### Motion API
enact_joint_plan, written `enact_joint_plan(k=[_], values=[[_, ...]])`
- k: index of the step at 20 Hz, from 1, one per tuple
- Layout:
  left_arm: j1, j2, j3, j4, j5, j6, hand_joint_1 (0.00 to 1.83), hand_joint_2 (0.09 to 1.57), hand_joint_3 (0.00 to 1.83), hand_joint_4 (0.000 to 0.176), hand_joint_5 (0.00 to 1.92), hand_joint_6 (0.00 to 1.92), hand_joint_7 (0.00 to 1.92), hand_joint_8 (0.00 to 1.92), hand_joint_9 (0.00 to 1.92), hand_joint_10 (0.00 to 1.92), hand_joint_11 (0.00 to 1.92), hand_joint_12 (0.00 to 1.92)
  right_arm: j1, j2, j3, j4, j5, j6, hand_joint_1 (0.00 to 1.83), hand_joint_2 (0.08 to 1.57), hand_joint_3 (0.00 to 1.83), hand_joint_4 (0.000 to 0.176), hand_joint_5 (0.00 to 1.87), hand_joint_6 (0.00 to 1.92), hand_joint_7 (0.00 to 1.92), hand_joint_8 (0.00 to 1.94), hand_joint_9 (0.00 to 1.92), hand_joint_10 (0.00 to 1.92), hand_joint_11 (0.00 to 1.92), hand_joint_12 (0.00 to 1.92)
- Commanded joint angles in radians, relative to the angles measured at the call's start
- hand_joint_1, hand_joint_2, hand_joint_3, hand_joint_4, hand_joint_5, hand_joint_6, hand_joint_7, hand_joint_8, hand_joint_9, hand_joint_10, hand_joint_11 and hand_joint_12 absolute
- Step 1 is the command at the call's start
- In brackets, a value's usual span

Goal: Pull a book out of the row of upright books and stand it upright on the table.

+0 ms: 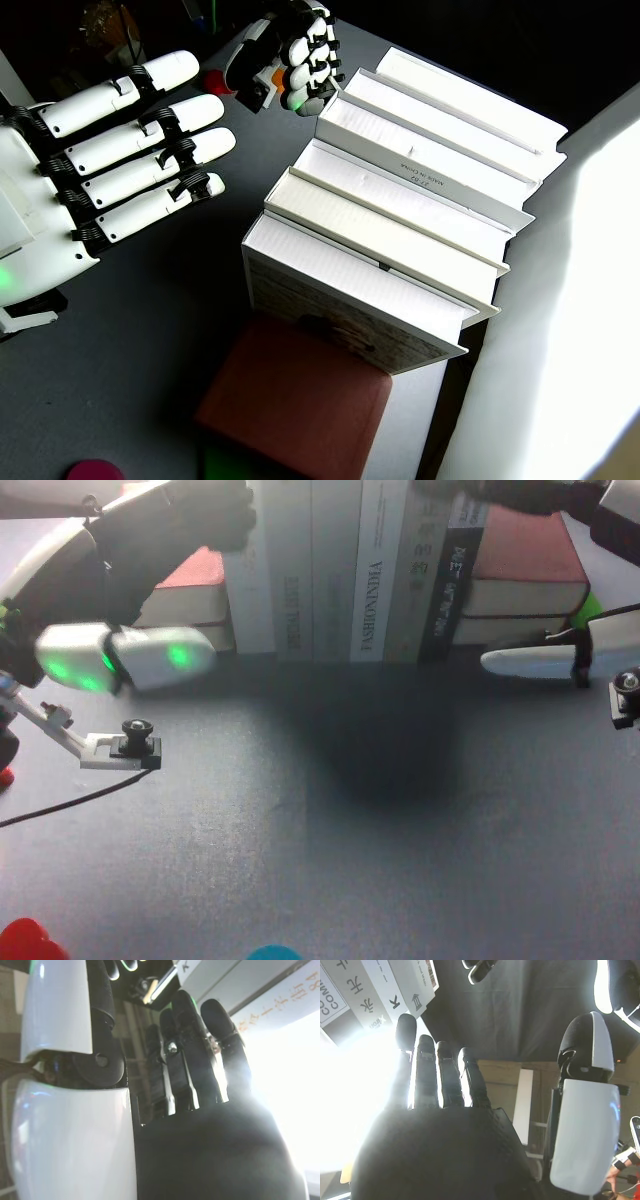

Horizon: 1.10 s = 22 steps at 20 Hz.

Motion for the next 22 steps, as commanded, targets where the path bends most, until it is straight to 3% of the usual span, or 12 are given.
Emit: enact_joint_plan(k=[1,3,5,8,9,12,13,14,15,17,19,22], values=[[-0.012,-0.011,0.003,-0.039,-0.107,-0.01,0.9,0.88,0.02,0.0,0.37,0.02,0.35,0.01,0.28,0.04,0.0,0.75,0.01,-0.004,-0.002,0.05,0.103,0.007,1.07,0.91,0.02,0.001,0.31,0.01,0.22,0.01,0.15,0.01,0.0,0.34],[-0.012,-0.014,0.003,-0.039,-0.111,-0.01,0.96,0.82,0.0,0.002,0.37,0.0,0.34,0.01,0.34,0.03,0.0,1.24,0.01,-0.004,-0.002,0.05,0.103,0.008,1.03,0.93,0.0,0.0,0.25,0.0,0.21,0.0,0.18,0.01,0.0,0.54],[-0.008,-0.013,0.003,-0.039,-0.112,-0.01,1.0,0.82,0.0,0.014,0.36,0.0,0.33,0.0,0.31,0.02,0.0,1.29,0.01,-0.004,-0.002,0.042,0.103,0.008,0.99,0.93,0.0,0.008,0.26,0.0,0.19,0.0,0.16,0.0,0.0,0.55],[-0.003,-0.013,0.001,-0.043,-0.114,-0.01,0.96,0.86,0.01,0.0,0.41,0.01,0.36,0.0,0.32,0.01,0.0,1.05,0.018,0.006,0.0,0.035,0.095,-0.005,0.98,0.94,0.0,0.071,0.3,0.0,0.11,0.0,0.06,0.0,0.0,0.23],[-0.001,-0.013,0.002,-0.05,-0.116,-0.01,0.99,0.87,0.01,0.0,0.37,0.0,0.35,0.0,0.34,0.02,0.0,1.05,0.035,0.021,0.0,0.035,0.087,-0.019,0.97,0.92,0.0,0.068,0.36,0.01,0.05,0.01,0.01,0.0,0.0,0.05],[0.001,-0.012,0.002,-0.061,-0.121,-0.01,1.04,0.84,0.0,0.0,0.35,0.0,0.31,0.0,0.27,0.0,0.0,1.1,0.076,0.05,-0.006,0.023,0.059,-0.049,0.78,1.0,0.01,0.168,0.46,0.01,0.0,0.0,0.0,0.0,0.0,0.0],[0.001,-0.011,0.002,-0.061,-0.12,-0.01,1.02,0.83,0.0,0.012,0.36,0.01,0.31,0.0,0.27,0.0,0.0,1.11,0.088,0.051,-0.003,0.022,0.042,-0.064,0.74,1.01,0.01,0.174,0.5,0.02,0.0,0.0,0.0,0.0,0.0,0.0],[0.001,-0.011,0.002,-0.061,-0.12,-0.01,1.01,0.83,0.0,0.011,0.36,0.0,0.32,0.0,0.28,0.0,0.0,1.13,0.097,0.05,0.001,0.021,0.031,-0.071,0.66,1.07,0.01,0.123,0.44,0.0,0.0,0.0,0.0,0.0,0.0,0.0],[-0.001,-0.013,0.003,-0.06,-0.12,-0.01,1.02,0.82,0.0,0.016,0.35,0.0,0.32,0.0,0.28,0.01,0.0,1.14,0.109,0.047,0.008,0.021,0.012,-0.085,0.6,1.07,0.01,0.126,0.46,0.01,0.0,0.0,0.0,0.0,0.0,0.0],[-0.006,-0.014,0.002,-0.06,-0.124,-0.01,1.08,0.82,0.0,0.021,0.35,0.0,0.32,0.0,0.28,0.0,0.0,1.12,0.151,0.031,0.034,0.008,-0.036,-0.1,0.52,1.1,0.02,0.071,0.54,0.02,0.0,0.0,0.0,0.0,0.0,0.0],[-0.007,-0.013,0.0,-0.06,-0.128,-0.01,1.06,0.82,0.0,0.013,0.34,0.0,0.31,0.0,0.27,0.0,0.0,1.12,0.215,0.005,0.069,-0.025,-0.113,-0.12,0.21,1.13,0.02,0.073,0.54,0.01,0.0,0.0,0.0,0.0,0.0,0.0],[-0.014,-0.012,-0.004,-0.054,-0.128,-0.01,1.08,0.81,0.0,0.0,0.32,0.0,0.26,0.0,0.25,0.0,0.0,1.1,0.282,-0.039,0.124,-0.053,-0.191,-0.124,0.05,1.17,0.0,0.113,0.53,0.0,0.0,0.0,0.0,0.0,0.0,0.0]])
